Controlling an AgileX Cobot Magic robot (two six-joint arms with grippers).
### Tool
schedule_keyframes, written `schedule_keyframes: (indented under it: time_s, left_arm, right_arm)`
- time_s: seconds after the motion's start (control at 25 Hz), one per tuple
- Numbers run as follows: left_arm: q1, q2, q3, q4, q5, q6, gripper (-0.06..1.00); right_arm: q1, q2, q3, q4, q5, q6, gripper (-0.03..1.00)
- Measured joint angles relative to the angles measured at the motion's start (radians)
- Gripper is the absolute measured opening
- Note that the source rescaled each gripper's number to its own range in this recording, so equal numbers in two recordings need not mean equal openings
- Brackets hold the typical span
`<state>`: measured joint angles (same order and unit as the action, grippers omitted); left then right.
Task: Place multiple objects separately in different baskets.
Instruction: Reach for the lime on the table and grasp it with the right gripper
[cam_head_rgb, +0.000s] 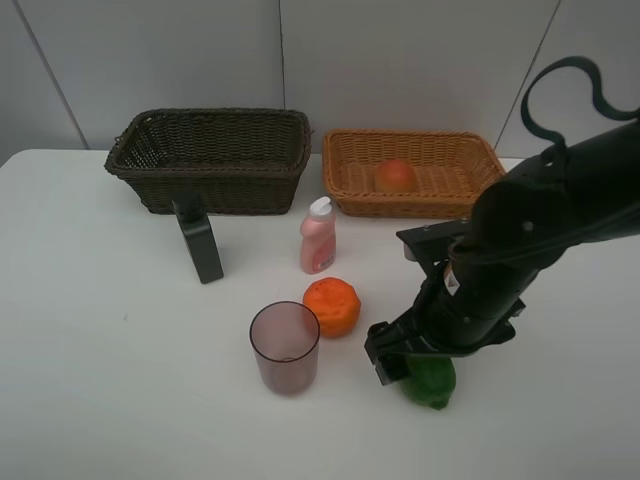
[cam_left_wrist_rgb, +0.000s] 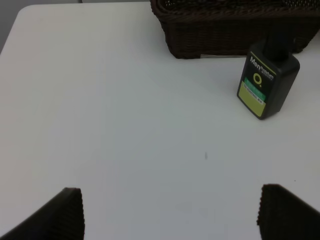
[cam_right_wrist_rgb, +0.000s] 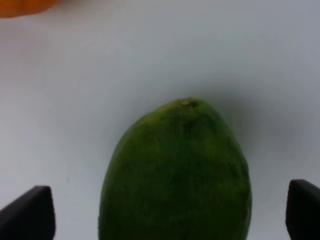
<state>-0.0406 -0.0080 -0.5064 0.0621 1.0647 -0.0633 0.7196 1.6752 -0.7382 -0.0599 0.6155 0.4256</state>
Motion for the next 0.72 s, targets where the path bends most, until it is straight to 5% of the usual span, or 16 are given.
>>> schedule_keyframes:
  time_s: [0.52, 0.64, 0.72]
  left_arm:
    - [0.0, 0.0, 0.0, 0.0, 0.0, 0.0, 0.9]
    - [0.0, 0.0, 0.0, 0.0, 0.0, 0.0, 0.9]
    - [0.0, 0.0, 0.0, 0.0, 0.0, 0.0, 0.9]
  right_arm:
    - [0.0, 0.062, 0.003, -0.001, -0.018, 0.001, 0.97]
    - [0.0, 0.063, 0.003, -0.002, -0.019, 0.001, 0.75]
    - [0.0, 0.063, 0.003, -0.004, -0.019, 0.001, 0.46]
